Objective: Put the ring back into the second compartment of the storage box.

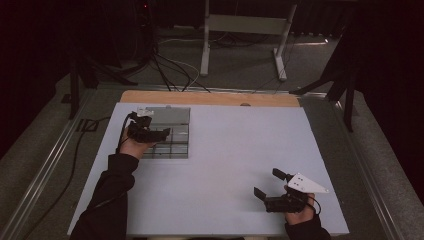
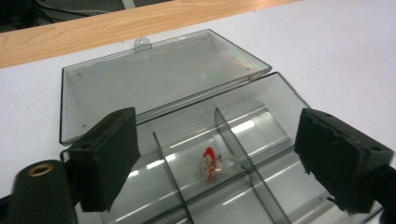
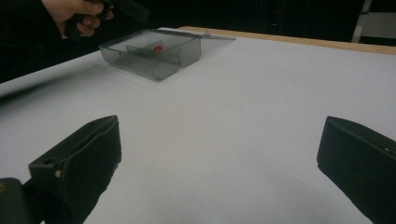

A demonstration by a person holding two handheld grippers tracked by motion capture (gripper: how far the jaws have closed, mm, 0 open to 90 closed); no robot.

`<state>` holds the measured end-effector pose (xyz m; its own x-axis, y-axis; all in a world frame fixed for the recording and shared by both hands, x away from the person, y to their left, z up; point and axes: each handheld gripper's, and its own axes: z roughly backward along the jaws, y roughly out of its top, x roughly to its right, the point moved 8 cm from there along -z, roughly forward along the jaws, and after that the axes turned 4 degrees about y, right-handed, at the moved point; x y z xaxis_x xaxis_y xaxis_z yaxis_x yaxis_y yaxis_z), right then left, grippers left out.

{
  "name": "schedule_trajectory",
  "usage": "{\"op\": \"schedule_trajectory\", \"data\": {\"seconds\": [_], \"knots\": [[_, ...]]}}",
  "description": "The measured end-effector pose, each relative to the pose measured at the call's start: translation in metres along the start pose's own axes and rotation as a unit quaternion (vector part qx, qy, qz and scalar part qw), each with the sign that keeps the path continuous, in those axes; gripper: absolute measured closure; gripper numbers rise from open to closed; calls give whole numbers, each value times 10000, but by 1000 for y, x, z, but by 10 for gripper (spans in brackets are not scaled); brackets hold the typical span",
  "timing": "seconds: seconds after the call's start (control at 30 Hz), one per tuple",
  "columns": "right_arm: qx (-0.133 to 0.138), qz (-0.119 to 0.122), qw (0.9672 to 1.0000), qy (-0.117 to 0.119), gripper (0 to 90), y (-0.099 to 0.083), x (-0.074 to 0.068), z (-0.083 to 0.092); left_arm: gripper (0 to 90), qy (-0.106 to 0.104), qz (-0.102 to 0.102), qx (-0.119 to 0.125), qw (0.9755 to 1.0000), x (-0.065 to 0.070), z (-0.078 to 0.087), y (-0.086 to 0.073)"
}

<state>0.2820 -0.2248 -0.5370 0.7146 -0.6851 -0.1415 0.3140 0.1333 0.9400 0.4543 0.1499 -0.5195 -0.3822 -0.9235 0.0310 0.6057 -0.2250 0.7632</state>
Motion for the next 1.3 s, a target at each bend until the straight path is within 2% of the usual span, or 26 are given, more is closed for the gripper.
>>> {"op": "schedule_trajectory", "data": {"seconds": [0.1,0.3,0.5,0.53,0.63,0.67,0.73,0.8,0.93,1.1,1.3], "knots": [[17,-7,10000,-3,0,1,1,0,39,-199,74,-14,9998,3,5,0],[21,3,10000,8,0,1,0,1,7,-328,87,59,9994,6,15,0],[12,10,10000,11,0,1,0,0,2,-409,-7,212,9989,10,23,1],[10,11,10000,15,0,1,0,0,2,-605,-66,308,9977,13,28,2],[17,25,10000,18,0,1,-1,1,2,-860,-86,430,9953,19,36,2],[18,24,10000,26,0,1,-1,1,2,-924,-121,459,9946,21,38,1],[11,31,10000,38,0,1,-1,1,2,-921,-168,502,9943,23,44,-1],[9,17,10000,39,0,1,-1,0,2,-987,-150,596,9932,24,51,-3],[-8,33,10000,57,0,1,-2,0,2,-1081,-168,568,9924,27,61,-14],[-19,17,10000,45,0,0,-2,-1,2,-1246,-221,497,9907,32,68,-39],[-33,29,10000,28,0,1,-2,-2,2,-1297,-331,458,9899,36,73,-68]]}}
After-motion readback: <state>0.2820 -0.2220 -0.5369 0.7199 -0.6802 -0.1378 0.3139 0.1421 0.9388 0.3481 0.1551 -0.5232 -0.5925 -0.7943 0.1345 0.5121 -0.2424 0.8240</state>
